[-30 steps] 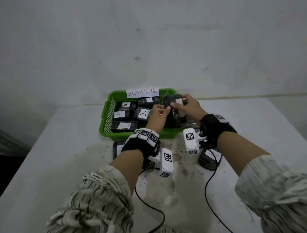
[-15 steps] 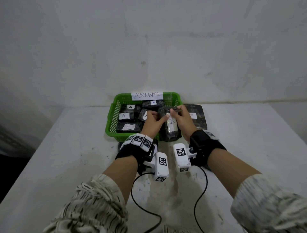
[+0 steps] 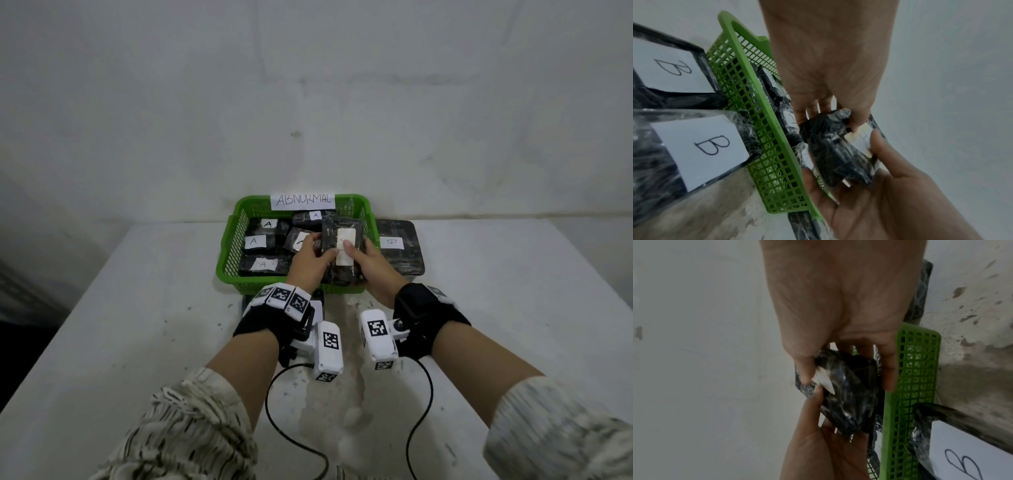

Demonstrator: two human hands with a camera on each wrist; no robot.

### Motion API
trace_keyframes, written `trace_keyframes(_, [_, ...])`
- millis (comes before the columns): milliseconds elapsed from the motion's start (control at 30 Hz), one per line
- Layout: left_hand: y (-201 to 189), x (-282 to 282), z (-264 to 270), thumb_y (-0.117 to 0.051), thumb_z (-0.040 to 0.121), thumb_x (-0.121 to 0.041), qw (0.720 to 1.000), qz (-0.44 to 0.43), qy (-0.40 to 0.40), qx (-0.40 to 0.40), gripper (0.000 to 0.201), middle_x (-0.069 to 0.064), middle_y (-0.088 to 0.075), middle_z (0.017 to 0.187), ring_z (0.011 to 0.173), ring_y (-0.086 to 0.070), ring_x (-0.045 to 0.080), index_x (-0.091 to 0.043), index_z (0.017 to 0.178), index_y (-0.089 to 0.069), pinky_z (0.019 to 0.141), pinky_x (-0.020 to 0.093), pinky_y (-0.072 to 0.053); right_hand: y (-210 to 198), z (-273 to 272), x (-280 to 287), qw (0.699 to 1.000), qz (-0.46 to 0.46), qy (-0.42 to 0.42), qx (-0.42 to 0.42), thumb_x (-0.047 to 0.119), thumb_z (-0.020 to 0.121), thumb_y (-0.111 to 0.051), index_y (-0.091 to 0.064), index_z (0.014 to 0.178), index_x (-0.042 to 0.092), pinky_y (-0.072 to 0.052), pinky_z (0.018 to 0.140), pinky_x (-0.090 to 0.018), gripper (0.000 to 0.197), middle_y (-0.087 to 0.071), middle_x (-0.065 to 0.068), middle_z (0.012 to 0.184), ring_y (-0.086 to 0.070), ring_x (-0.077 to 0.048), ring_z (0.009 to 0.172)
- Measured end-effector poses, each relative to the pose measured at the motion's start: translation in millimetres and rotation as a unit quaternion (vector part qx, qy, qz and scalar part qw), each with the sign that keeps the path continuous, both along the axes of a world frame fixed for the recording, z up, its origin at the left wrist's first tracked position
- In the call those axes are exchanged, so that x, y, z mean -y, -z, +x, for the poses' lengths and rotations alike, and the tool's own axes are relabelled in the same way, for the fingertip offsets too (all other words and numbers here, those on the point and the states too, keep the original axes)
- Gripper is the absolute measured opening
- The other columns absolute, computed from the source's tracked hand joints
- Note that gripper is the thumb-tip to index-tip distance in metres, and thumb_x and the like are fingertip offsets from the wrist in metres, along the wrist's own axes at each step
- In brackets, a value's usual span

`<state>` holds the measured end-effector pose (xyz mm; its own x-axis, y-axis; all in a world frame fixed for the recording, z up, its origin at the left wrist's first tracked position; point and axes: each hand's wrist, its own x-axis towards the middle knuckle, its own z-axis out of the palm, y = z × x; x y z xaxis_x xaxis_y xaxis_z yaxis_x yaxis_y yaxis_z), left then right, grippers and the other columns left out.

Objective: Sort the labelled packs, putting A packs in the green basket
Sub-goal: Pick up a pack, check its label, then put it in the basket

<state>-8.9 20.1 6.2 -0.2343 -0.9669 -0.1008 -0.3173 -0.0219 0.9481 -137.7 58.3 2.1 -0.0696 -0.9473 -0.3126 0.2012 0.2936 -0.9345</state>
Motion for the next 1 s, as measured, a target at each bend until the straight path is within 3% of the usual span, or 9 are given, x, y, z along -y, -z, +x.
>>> trace_keyframes(167, [2.0,-1.6,-1.0,-0.058,0.091,-0.024,0.997,0.055,0.044,-0.031,0.050,0.007,-0.058,0.128,0.116,-0.057,0.024,-0.014,0.138,-0.043,0.101,0.037,-0.044,-1.2,-4.8,-3.6,1.000,0.004,0.007,0.014,0.017,0.097,-0.053,-0.037,0.140,0.025,-0.054,0.086,-0.050,0.047,-0.058,-0.007,0.132,-0.059,-0.030,0.114])
trace_keyframes(300, [8.8,-3.3,-2.3,-0.057,0.089,-0.013,0.998,0.031,0.060,0.019,0.051,0.008,-0.061,0.126,0.114,-0.058,0.023,-0.015,0.138,-0.045,0.102,0.042,-0.044,-1.2,-5.8,-3.2,0.999,-0.012,0.016,0.029,0.011,0.095,-0.056,-0.033,0.143,0.026,-0.053,0.089,-0.049,0.056,-0.059,-0.005,0.129,-0.062,-0.024,0.106])
trace_keyframes(433, [6.8,-4.8,0.3,-0.055,0.090,-0.007,0.998,0.045,0.040,-0.029,0.054,0.009,-0.057,0.129,0.119,-0.055,0.025,-0.015,0.140,-0.039,0.102,0.036,-0.043,0.3,-4.8,-5.4,0.999,-0.031,-0.023,-0.014,-0.006,0.085,-0.063,-0.029,0.143,0.029,-0.054,0.085,-0.038,0.076,-0.062,-0.007,0.124,-0.062,-0.026,0.109])
trace_keyframes(500, [7.0,-5.1,-0.2,-0.056,0.091,-0.012,0.998,0.034,0.029,-0.034,0.061,0.012,-0.052,0.133,0.119,-0.053,0.025,-0.021,0.145,-0.028,0.098,0.031,-0.043,2.3,-4.5,-5.7,0.998,-0.036,-0.001,-0.056,-0.011,0.083,-0.062,-0.024,0.147,0.023,-0.053,0.085,-0.036,0.083,-0.060,-0.009,0.128,-0.061,-0.027,0.111])
trace_keyframes(600, [3.2,-3.5,-1.9,-0.060,0.090,-0.025,0.999,-0.010,-0.006,-0.043,0.061,0.015,-0.038,0.136,0.120,-0.047,0.026,-0.029,0.142,-0.028,0.102,0.040,-0.042,1.2,-4.2,-7.6,0.989,-0.078,0.006,-0.128,-0.014,0.081,-0.060,-0.025,0.146,0.018,-0.052,0.086,-0.032,0.081,-0.054,-0.007,0.129,-0.055,-0.024,0.112])
trace_keyframes(700, [-5.2,-3.7,-2.0,-0.056,0.092,-0.028,0.992,0.060,0.011,-0.108,0.064,0.015,-0.041,0.139,0.125,-0.047,0.026,-0.017,0.146,-0.024,0.104,0.044,-0.042,-3.1,-5.6,-10.2,0.980,-0.116,-0.042,-0.153,-0.007,0.080,-0.066,-0.040,0.135,0.025,-0.053,0.087,-0.032,0.068,-0.054,-0.001,0.118,-0.058,-0.020,0.106])
trace_keyframes(833, [-3.1,-1.4,1.7,-0.055,0.092,-0.034,0.993,0.067,0.027,-0.098,0.063,0.009,-0.042,0.143,0.129,-0.044,0.024,-0.018,0.146,-0.027,0.109,0.045,-0.036,-7.5,-5.6,-10.4,0.989,-0.091,-0.040,-0.107,0.024,0.095,-0.057,-0.059,0.098,0.024,-0.044,0.084,-0.024,0.004,-0.059,0.000,0.105,-0.056,-0.016,0.102])
trace_keyframes(900, [-2.0,-2.8,1.1,-0.054,0.093,-0.034,0.992,0.068,0.041,-0.094,0.059,0.008,-0.043,0.142,0.129,-0.044,0.024,-0.022,0.145,-0.030,0.108,0.045,-0.037,-4.4,-7.7,-6.4,0.989,-0.081,-0.019,-0.122,0.029,0.097,-0.052,-0.052,0.088,0.022,-0.039,0.086,-0.027,0.012,-0.057,-0.002,0.110,-0.053,-0.017,0.106])
trace_keyframes(1000, [-3.7,-2.1,0.8,-0.053,0.094,-0.027,0.986,0.085,0.023,-0.139,0.044,0.010,-0.052,0.130,0.120,-0.051,0.025,-0.023,0.136,-0.041,0.105,0.042,-0.041,0.3,-9.4,-0.5,0.993,-0.052,0.023,-0.105,0.033,0.097,-0.052,-0.048,0.105,0.018,-0.044,0.080,-0.026,0.018,-0.053,-0.014,0.129,-0.055,-0.020,0.109])
